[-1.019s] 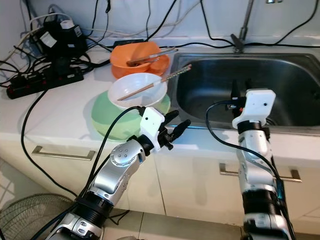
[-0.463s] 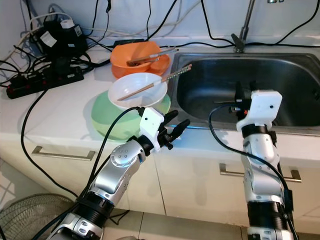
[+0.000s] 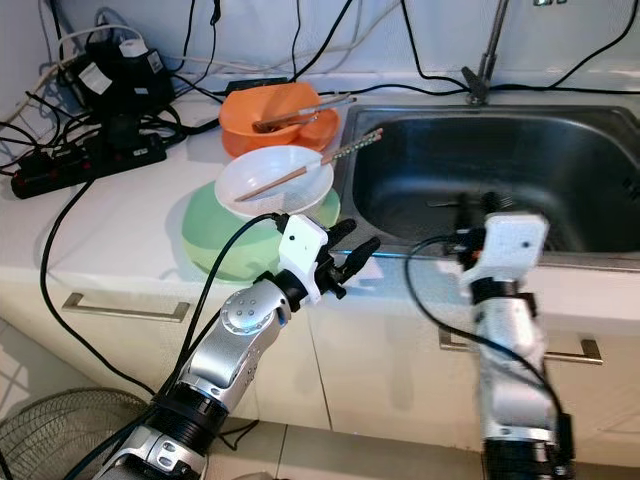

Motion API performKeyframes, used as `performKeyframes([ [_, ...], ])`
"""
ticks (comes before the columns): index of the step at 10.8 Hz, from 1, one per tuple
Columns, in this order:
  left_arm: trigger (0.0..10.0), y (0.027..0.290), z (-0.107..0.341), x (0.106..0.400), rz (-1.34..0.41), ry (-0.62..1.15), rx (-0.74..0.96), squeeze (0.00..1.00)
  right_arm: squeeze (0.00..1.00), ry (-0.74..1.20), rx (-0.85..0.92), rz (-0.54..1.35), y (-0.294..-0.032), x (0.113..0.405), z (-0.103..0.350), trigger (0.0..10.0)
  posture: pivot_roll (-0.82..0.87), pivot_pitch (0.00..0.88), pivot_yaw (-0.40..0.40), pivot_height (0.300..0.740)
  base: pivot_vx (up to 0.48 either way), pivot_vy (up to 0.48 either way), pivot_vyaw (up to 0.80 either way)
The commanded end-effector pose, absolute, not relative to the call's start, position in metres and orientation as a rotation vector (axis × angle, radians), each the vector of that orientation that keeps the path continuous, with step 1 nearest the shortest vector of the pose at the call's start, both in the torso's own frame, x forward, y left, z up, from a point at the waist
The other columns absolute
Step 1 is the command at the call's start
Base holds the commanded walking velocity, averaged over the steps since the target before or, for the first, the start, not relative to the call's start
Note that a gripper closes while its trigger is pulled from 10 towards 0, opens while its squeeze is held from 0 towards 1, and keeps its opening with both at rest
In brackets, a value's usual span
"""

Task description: Kitchen organization

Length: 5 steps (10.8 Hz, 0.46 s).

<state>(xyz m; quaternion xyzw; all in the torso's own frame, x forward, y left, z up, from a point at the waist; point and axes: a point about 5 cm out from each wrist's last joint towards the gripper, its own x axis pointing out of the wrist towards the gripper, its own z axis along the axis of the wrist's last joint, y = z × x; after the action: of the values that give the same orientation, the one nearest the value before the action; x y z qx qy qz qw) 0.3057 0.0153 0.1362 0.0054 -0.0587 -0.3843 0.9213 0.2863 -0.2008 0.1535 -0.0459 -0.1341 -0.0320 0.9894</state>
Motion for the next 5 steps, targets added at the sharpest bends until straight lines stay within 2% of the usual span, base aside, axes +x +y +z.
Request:
performKeyframes([
  [1,10.0,0.0185,0.1398,0.3082,-0.769,-0.144,0.019,0.00,0.00,-0.255,-0.086,-0.049,-0.1930,0.2851,0.1509,10.0,-0.03,0.005,0.107,0.740,0.000,0.000,0.00],
  [5,10.0,0.0164,0.1452,0.3033,-0.774,-0.197,0.013,0.00,0.00,-0.256,-0.065,-0.044,-0.1832,0.2870,0.1498,10.0,-0.03,0.004,0.104,0.740,0.000,0.000,0.00],
])
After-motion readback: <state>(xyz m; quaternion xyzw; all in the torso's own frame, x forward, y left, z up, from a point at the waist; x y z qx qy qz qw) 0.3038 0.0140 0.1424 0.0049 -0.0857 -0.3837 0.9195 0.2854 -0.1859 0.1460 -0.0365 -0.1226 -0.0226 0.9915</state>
